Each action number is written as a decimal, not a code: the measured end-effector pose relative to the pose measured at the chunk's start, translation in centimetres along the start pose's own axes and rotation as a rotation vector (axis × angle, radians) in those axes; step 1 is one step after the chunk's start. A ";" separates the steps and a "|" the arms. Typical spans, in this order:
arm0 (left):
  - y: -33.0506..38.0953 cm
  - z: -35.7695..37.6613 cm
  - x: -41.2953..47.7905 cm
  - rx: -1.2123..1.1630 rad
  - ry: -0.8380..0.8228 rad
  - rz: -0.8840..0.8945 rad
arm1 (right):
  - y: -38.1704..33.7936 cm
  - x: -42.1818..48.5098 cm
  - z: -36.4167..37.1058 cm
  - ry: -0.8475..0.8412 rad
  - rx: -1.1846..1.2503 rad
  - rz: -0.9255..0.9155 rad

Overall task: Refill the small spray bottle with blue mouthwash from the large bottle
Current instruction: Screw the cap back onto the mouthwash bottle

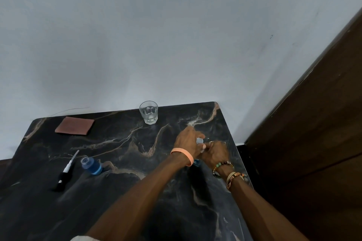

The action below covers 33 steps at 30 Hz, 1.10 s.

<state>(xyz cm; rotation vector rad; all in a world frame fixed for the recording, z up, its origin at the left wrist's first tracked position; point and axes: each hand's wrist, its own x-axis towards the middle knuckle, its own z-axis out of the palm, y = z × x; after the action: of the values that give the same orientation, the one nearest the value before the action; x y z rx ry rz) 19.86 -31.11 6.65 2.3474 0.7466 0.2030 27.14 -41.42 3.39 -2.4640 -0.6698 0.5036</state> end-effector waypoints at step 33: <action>0.1 -0.6 -0.7 -0.022 0.022 0.090 | 0.5 -0.8 1.7 0.155 -0.019 0.012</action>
<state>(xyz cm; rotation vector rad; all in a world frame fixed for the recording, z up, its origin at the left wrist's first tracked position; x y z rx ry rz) 19.11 -31.23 7.23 2.3631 0.6458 0.2752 25.89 -41.59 1.95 -2.4952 -0.6002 0.3080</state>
